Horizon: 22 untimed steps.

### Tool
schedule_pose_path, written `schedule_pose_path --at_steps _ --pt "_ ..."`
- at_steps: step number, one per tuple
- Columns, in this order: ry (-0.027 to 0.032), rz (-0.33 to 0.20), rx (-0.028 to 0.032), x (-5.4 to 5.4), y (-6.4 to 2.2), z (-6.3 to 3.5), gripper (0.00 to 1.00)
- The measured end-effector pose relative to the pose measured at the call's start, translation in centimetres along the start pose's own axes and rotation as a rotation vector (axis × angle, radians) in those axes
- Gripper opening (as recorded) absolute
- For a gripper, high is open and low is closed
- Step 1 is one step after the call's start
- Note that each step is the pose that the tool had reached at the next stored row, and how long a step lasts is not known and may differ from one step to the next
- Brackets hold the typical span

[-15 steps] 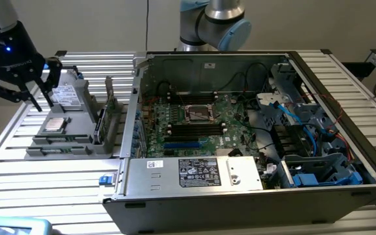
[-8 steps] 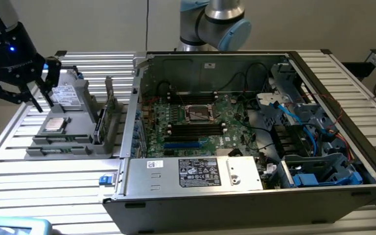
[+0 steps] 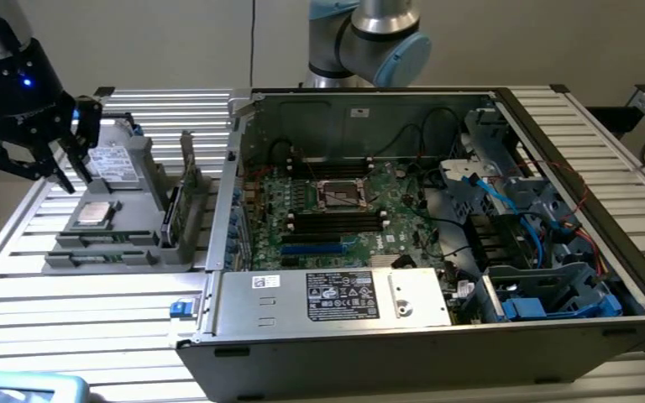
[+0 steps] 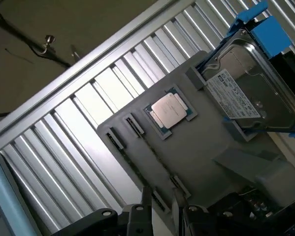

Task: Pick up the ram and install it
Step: 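Pick up the ram and move it above insertion slot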

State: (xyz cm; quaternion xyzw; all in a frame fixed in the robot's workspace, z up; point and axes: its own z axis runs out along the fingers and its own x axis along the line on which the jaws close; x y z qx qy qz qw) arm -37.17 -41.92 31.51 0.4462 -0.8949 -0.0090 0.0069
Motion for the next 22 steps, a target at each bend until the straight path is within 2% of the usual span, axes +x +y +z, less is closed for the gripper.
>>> schedule_pose_path --at_steps 22 --pt "0.0094 -0.401 0.0022 -0.01 -0.01 0.07 0.31"
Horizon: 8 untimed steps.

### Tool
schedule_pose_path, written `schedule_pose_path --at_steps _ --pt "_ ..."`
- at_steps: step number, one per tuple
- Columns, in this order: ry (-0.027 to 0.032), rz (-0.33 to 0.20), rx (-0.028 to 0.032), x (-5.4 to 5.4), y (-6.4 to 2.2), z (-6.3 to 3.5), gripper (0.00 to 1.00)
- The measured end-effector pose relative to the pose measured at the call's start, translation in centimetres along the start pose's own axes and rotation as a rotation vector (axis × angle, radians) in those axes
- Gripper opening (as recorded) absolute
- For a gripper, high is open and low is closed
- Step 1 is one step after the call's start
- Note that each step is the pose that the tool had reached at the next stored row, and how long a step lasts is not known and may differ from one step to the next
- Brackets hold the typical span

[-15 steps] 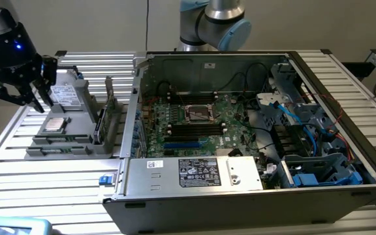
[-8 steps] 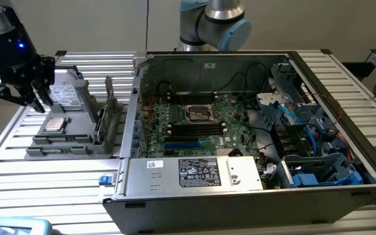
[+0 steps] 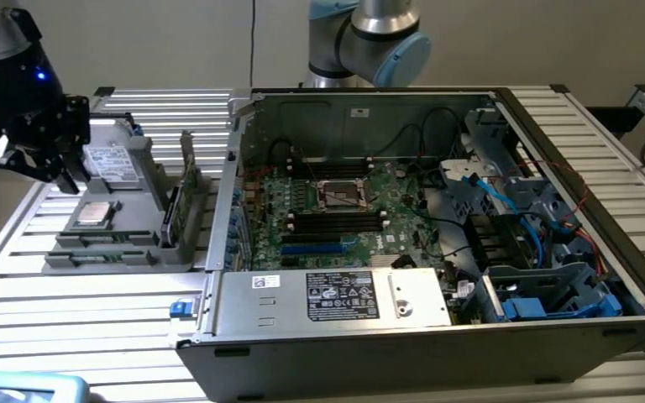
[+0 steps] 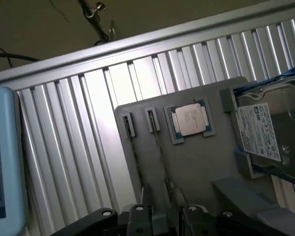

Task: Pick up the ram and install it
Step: 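Pick up the ram and move it above insertion slot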

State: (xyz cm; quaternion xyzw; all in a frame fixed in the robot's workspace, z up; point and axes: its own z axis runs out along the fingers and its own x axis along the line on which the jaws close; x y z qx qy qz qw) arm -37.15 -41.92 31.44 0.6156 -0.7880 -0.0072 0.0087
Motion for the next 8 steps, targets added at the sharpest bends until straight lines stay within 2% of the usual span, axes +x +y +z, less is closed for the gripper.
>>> schedule_pose_path --at_steps 8 --pt "0.0033 -0.145 0.0006 0.00 -0.01 0.58 0.31"
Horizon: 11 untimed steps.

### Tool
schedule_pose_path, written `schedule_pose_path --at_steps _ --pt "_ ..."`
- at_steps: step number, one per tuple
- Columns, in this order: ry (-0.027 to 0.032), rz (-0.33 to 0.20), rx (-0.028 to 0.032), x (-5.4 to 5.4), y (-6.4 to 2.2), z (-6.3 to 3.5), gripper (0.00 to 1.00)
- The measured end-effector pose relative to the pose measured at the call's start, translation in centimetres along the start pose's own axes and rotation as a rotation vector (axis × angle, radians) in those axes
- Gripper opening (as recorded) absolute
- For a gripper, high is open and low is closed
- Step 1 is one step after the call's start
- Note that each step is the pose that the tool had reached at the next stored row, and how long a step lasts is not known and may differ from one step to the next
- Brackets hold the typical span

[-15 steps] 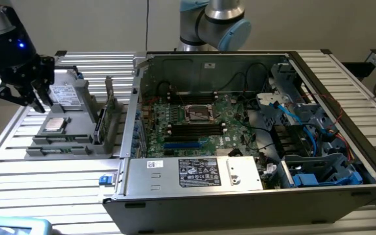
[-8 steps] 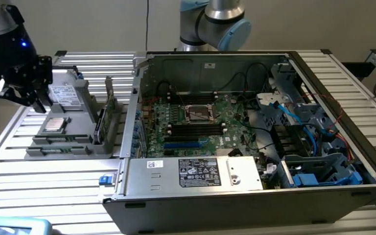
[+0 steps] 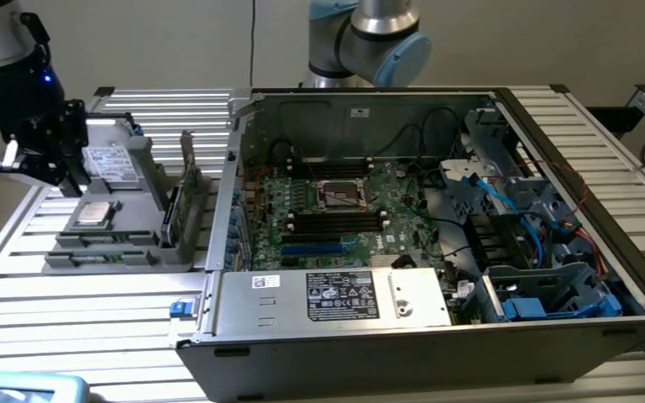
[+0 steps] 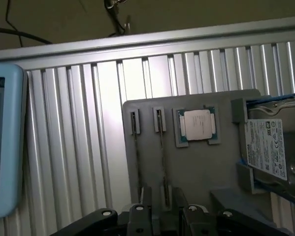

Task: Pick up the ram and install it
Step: 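Pick up the ram and move it above insertion slot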

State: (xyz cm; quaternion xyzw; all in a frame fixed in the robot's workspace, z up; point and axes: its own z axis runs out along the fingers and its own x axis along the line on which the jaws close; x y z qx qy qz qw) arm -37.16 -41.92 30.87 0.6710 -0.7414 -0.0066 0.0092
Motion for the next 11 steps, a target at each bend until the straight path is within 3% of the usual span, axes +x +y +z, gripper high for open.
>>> schedule_pose_path --at_steps 6,11 --pt "0.0022 -0.108 -0.0001 0.0 -0.02 0.94 0.31" --pt "0.0026 -0.161 -0.0026 0.1 -0.01 1.87 0.31"
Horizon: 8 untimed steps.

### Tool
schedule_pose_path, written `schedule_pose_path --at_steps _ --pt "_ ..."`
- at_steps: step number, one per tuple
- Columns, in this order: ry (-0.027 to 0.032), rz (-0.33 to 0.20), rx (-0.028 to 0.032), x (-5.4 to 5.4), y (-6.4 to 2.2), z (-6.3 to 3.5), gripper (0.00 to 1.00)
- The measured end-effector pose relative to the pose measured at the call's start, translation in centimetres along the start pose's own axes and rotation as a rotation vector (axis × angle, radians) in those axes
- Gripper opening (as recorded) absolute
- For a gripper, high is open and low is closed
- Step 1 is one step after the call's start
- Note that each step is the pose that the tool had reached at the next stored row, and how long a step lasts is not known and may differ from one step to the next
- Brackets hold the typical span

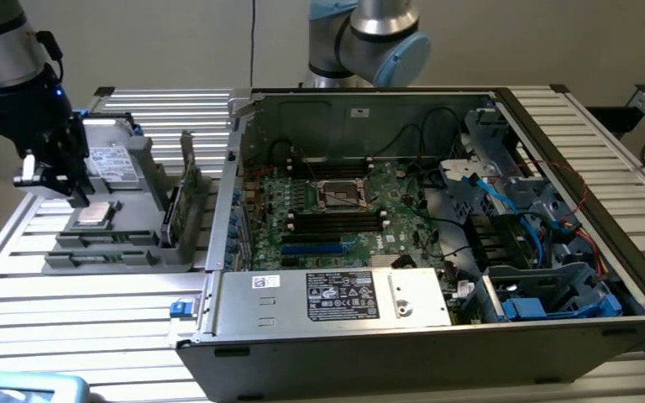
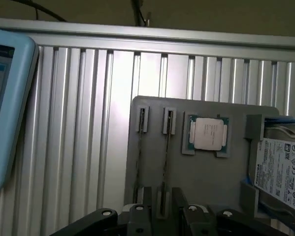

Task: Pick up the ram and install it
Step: 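Pick up the ram and move it above insertion slot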

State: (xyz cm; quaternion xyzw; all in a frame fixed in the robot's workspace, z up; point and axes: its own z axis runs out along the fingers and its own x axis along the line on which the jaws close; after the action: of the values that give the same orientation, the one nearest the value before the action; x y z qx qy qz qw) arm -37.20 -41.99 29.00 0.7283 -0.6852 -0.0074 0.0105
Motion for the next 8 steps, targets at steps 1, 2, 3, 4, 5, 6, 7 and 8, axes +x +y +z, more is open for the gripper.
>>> schedule_pose_path --at_steps 1,2,3,4,5,6,7,8 --pt "-0.0002 -0.004 -0.0005 0.0 0.05 0.18 0.31" --pt "-0.0002 -0.006 -0.0012 0.1 0.16 0.35 0.31" --pt "-0.0003 -0.006 -0.0014 0.2 0.31 0.54 0.31" --pt "-0.0003 -0.006 -0.0015 0.3 0.51 0.73 0.31" --pt "-0.0004 -0.006 -0.0013 0.5 0.72 0.92 0.31" --pt "-0.0004 -0.006 -0.0014 0.6 0.94 1.12 0.31" --pt "-0.0003 -0.006 -0.0015 0.8 1.16 1.29 0.31" --pt "-0.0004 -0.006 -0.0013 1.0 1.32 1.48 0.31"
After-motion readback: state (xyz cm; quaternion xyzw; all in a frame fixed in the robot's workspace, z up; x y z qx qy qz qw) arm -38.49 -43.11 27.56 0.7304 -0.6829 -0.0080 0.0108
